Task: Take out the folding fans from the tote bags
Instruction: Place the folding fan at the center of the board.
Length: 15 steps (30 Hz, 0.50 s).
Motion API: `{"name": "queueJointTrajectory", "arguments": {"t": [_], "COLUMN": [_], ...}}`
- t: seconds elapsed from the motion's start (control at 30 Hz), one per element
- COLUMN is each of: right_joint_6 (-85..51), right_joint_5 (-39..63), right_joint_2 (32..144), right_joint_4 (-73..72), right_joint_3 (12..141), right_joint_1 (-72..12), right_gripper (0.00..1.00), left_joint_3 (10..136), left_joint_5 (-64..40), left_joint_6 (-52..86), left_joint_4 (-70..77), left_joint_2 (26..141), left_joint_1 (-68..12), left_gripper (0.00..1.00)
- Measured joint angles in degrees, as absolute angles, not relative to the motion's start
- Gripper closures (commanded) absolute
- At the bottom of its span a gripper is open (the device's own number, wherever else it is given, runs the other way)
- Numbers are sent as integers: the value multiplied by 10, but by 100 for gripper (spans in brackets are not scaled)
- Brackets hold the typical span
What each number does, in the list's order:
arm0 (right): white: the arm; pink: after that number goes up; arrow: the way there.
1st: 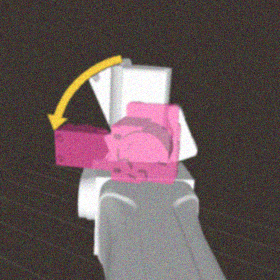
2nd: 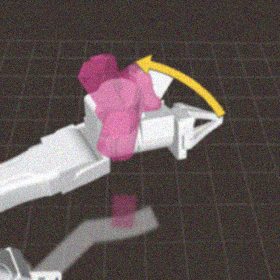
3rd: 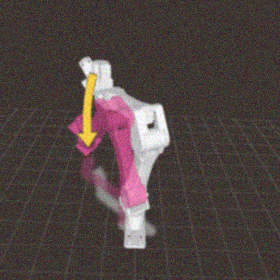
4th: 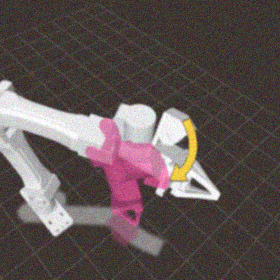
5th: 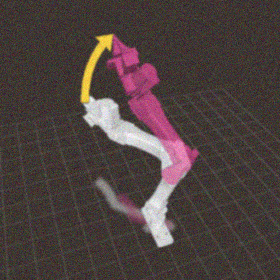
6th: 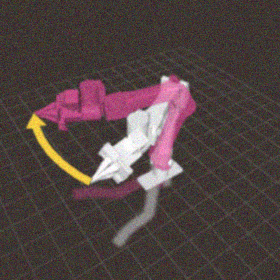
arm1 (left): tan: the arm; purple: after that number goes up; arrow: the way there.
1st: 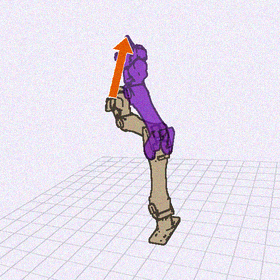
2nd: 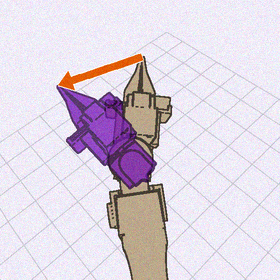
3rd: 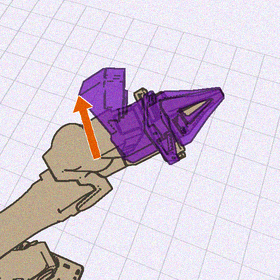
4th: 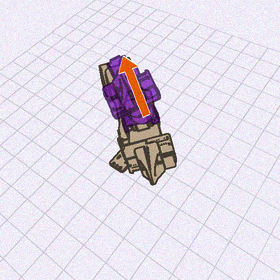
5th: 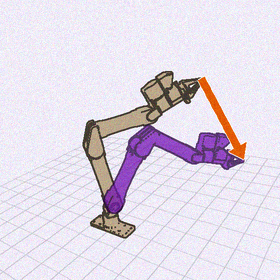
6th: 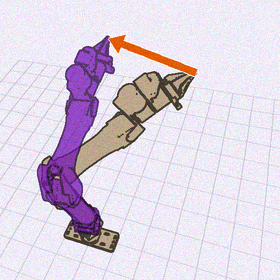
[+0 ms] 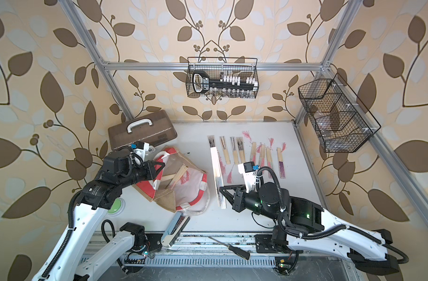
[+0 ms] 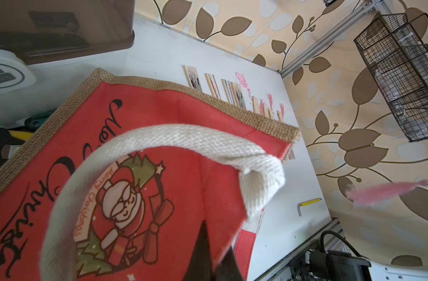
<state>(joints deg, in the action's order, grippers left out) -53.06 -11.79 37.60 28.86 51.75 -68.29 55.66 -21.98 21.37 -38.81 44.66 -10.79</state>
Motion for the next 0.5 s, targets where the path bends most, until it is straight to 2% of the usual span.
{"name": "queueJointTrajectory", "arguments": {"t": [0.3, 0.5], "right_joint_6": [-555, -566], "right_joint_5": [-93, -38], "right_joint_2": [376, 409], "right_joint_4": [297, 234], "right_joint_3": [387, 310], "right_joint_1": [-616, -553], "right_gripper": [86, 87], "left_joint_3": [557, 557], "left_joint_5": [-218, -217], "left_joint_6": [214, 213], "left_joint_4": [-393, -393], "left_joint_2": [446, 444], "left_joint_1": [-108, -108], "left_gripper": [100, 100]}}
